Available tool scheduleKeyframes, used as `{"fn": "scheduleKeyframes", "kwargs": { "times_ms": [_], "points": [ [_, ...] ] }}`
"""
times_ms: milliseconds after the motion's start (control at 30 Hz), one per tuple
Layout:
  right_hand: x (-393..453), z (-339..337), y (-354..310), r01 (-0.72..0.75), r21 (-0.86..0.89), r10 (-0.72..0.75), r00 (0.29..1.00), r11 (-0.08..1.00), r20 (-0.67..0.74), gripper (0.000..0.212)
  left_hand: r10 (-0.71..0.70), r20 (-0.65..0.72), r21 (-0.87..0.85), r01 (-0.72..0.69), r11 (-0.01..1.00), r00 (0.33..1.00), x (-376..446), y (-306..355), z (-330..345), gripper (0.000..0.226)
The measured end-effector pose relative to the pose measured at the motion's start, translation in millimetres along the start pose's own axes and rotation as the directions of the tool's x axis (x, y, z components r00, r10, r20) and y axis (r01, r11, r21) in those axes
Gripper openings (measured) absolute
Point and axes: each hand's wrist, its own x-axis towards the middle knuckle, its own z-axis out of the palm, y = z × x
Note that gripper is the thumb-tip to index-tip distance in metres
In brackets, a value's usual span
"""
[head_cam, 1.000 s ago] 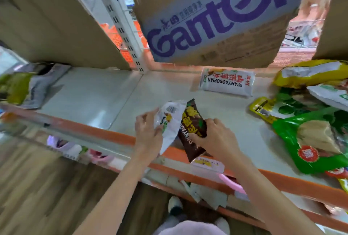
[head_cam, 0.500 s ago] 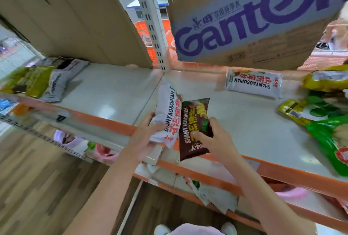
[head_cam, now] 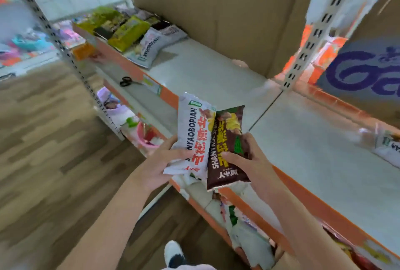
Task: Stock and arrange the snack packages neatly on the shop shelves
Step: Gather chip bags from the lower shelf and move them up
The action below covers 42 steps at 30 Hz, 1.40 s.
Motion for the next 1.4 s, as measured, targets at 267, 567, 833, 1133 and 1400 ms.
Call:
{"fn": "scheduleKeyframes", "kwargs": {
  "times_ms": [267,567,833,1133,1400],
  "points": [
    [70.4,112.2,22.2,-0.09,-0.068,0.102,0.973,0.994,0.208,0.041,0.059,-0.22,0.032,-0.054,0.998,0.974,-54.9,35.2,-101.8,0.059],
    [147.8,134.4,6.6,-0.118,-0.134,0.142,0.973,0.984,0.184,0.032,0.072,-0.37,0.096,-0.038,0.995,0.926,-21.0,74.6,-134.9,0.053],
    [251.9,128.4,-33.7,0.046,-0.072,-0.047,0.999,0.996,-0.019,0.028,0.12,-0.388,0.35,0.026,0.936,0.914,63.1,173.7,-143.1,0.047],
    [295.3,92.5,-22.5,-0.031,-0.63,-0.255,0.898,0.776,-0.358,0.043,0.122,-0.328,0.651,0.131,0.748,0.937,185.9,218.0,-146.8,0.049],
    [302.3,89.1,-25.8,-0.106,-0.511,-0.225,0.81,0.853,-0.542,0.023,0.052,0.014,0.932,-0.032,0.362,0.999,263.3,250.6,-174.3,0.025]
  ]
}}
